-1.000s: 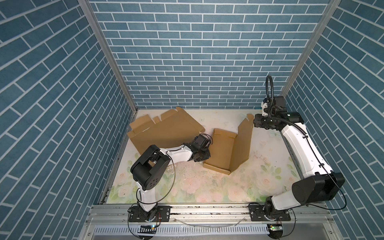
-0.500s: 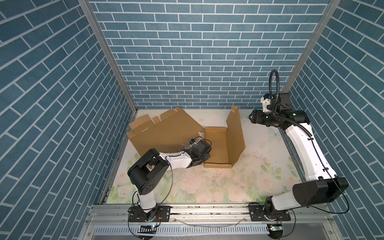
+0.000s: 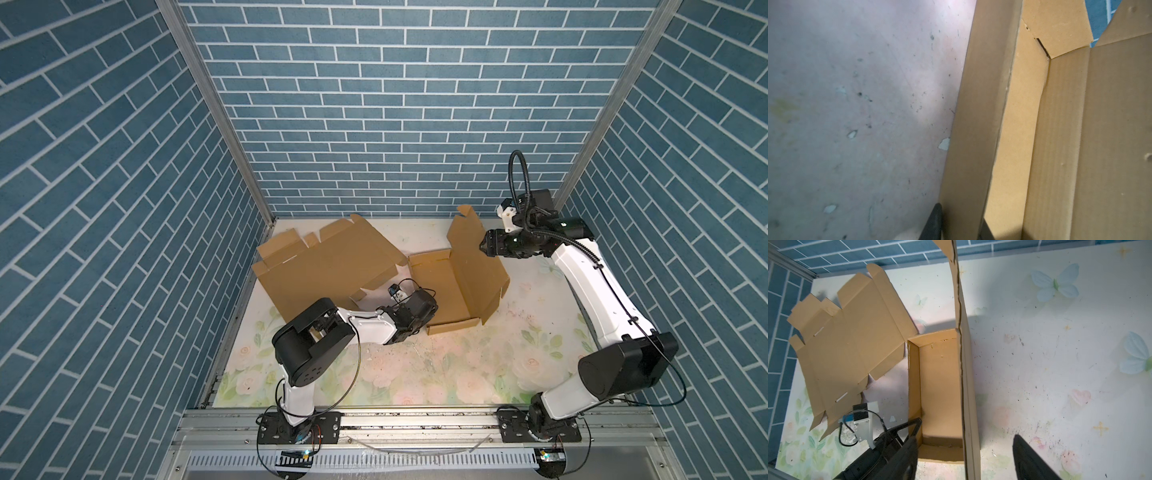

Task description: Fold the paper box

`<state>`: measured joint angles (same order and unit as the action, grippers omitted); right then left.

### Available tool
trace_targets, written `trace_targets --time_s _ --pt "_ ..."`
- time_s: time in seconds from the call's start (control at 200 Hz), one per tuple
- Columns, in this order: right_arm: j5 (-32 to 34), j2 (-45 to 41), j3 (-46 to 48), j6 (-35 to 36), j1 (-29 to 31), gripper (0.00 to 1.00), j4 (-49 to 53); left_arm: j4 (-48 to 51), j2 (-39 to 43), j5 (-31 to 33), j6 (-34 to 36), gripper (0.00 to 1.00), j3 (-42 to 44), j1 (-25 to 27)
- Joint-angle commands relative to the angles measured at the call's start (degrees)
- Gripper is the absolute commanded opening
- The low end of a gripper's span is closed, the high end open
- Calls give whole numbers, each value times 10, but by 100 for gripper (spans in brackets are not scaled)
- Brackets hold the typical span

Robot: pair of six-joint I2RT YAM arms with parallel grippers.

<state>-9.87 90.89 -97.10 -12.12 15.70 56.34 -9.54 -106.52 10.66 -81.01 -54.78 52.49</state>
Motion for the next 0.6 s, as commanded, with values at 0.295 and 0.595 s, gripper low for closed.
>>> trace_targets --time_s 0.295,0.595 --pt "56 36 -23 159 11 38 31 21 43 -38 154 56 -22 1" --pt "56 -16 33 327 10 19 -8 139 211 -34 394 77 2 -70"
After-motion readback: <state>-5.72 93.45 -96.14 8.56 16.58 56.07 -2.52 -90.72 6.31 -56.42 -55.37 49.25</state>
